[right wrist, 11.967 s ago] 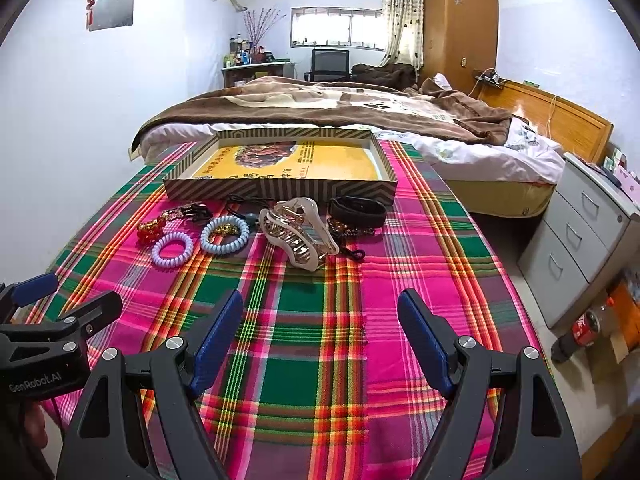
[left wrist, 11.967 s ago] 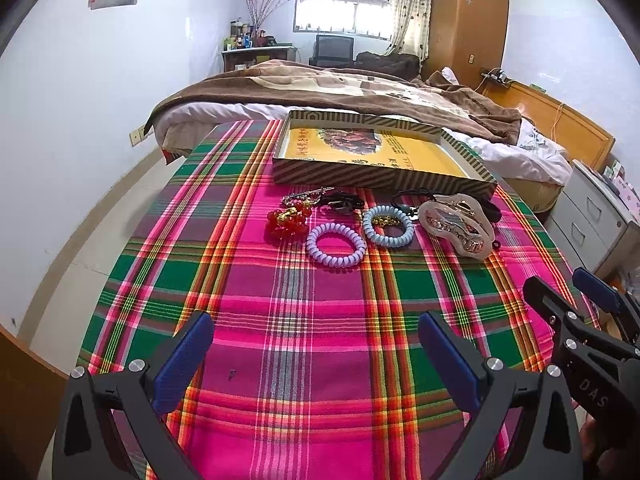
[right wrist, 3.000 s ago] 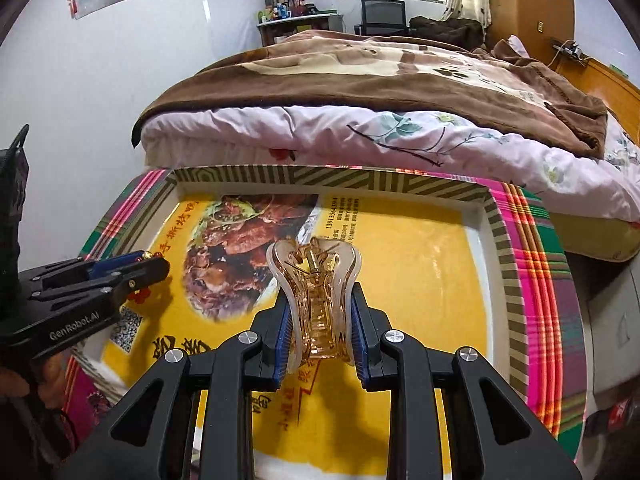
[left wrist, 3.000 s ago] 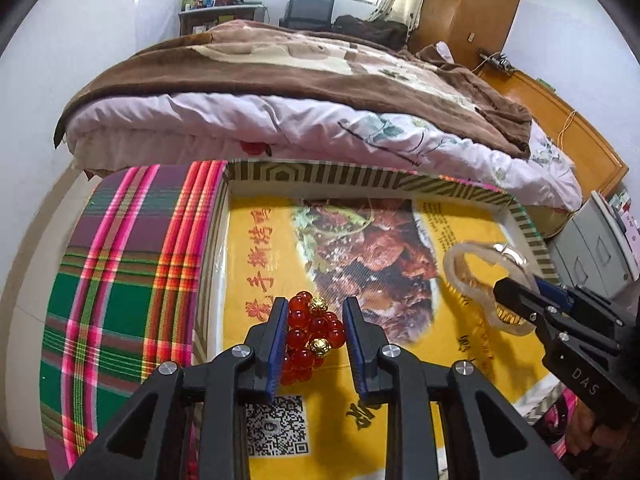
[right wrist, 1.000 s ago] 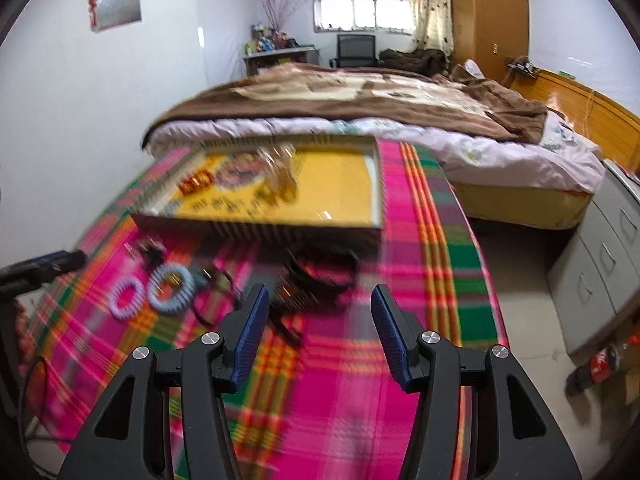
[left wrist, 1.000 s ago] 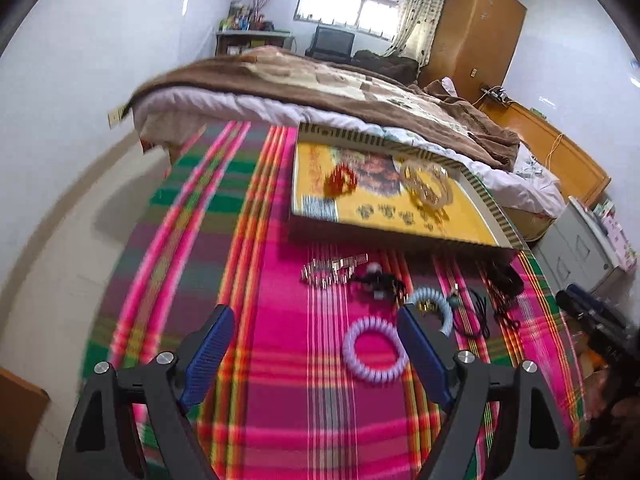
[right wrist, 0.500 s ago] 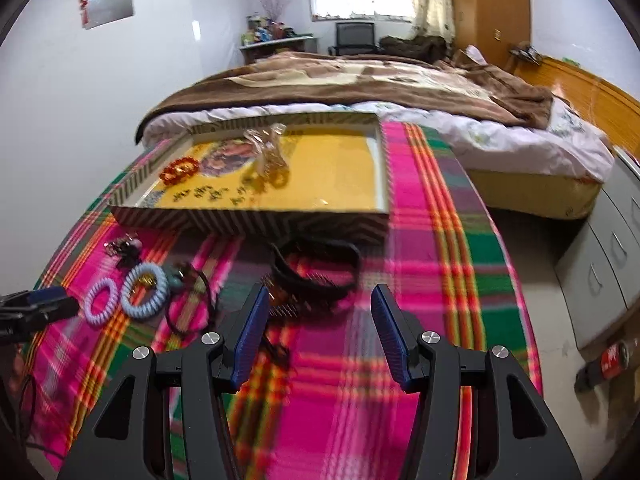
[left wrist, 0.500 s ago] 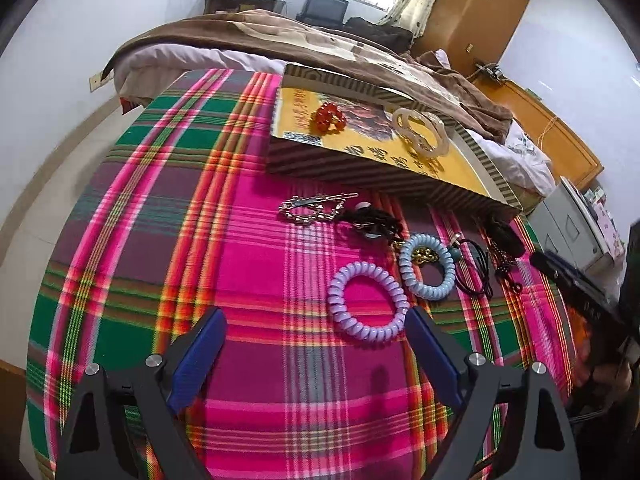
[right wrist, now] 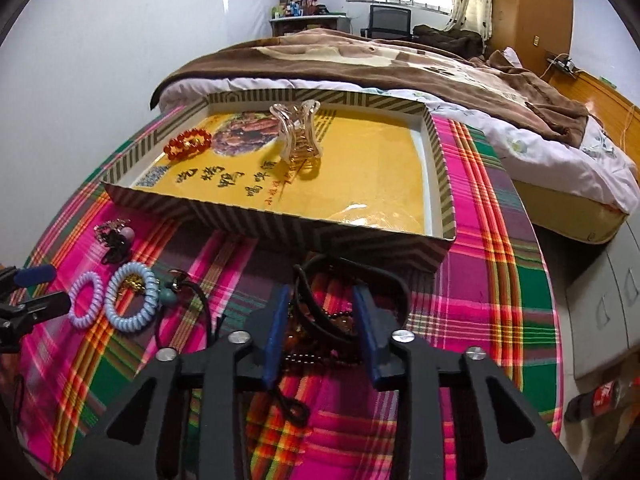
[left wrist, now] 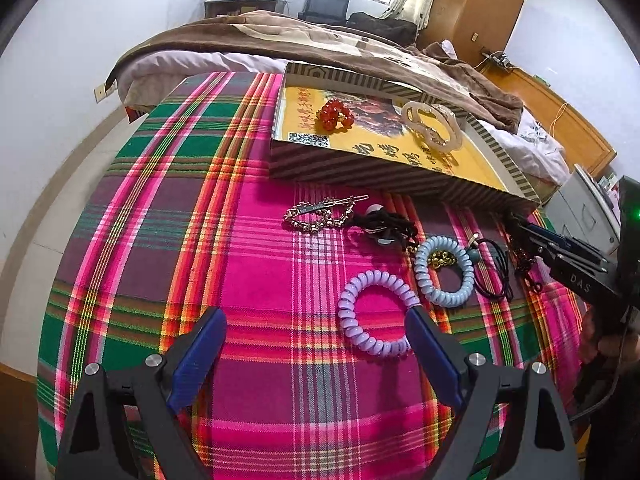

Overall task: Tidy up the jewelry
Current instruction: 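Lower the right gripper onto the black wristband and close, then grasp the lavender coil hair tie with the left gripper while the right gripper holds the wristband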

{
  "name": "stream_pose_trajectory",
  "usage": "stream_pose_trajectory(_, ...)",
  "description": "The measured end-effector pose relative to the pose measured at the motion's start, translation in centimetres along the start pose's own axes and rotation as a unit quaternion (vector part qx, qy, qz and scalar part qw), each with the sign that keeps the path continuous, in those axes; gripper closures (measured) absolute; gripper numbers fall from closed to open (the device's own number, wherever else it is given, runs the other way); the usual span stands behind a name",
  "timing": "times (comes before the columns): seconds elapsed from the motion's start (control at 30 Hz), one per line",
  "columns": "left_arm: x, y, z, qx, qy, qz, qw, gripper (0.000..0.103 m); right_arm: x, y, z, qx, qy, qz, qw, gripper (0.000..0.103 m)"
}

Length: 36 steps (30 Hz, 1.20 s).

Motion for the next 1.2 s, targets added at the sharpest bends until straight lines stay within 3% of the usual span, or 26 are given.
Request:
stream_pose_trajectory(0.23,0.1,0.0,-0.1,-0.002,0.008,-0.002,1.0000,0.012,-0.1,-0.4,0.5,0.007,0.009,0.000,1.000,0.090)
stream_pose_trajectory(0.5,0.2,0.0,-0.2,-0.004,0.012,-0.002,0.9999,0.012,2.2,-1.3,2.9,0.039,0.049,-0.055,0.997,0.091)
stream_pose_trajectory(0.77,0.4,-0.2,-0.2,-0.007,0.016,-0.006,0.9998,0.012,3.4,-3.2,5.5,0.039,0.068,-0.074,0.994,0.091)
stream_pose_trajectory(0.9,0.8,-0.3,-0.2,-0.010,0.020,-0.013,0.9997,0.012,2.7,-4.5,6.4,0.036,0.032,-0.044,0.998,0.091)
stream_pose_trajectory(1.2,1.6,-0.4,-0.6,-0.012,0.039,-0.029,0.9988,0.011,2.3,-6.8,5.8,0.009,0.004,-0.021,1.000,0.089)
Point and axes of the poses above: each gripper's, at about its wrist camera, not at the fingertips, and z roughly against the way its jaws point, x to its right, y to its top, the point moved 2 cm from there along -z, roughly the way its jaws point, and after that the axes turned 2 degrees about -x, right-handed, at the moved point
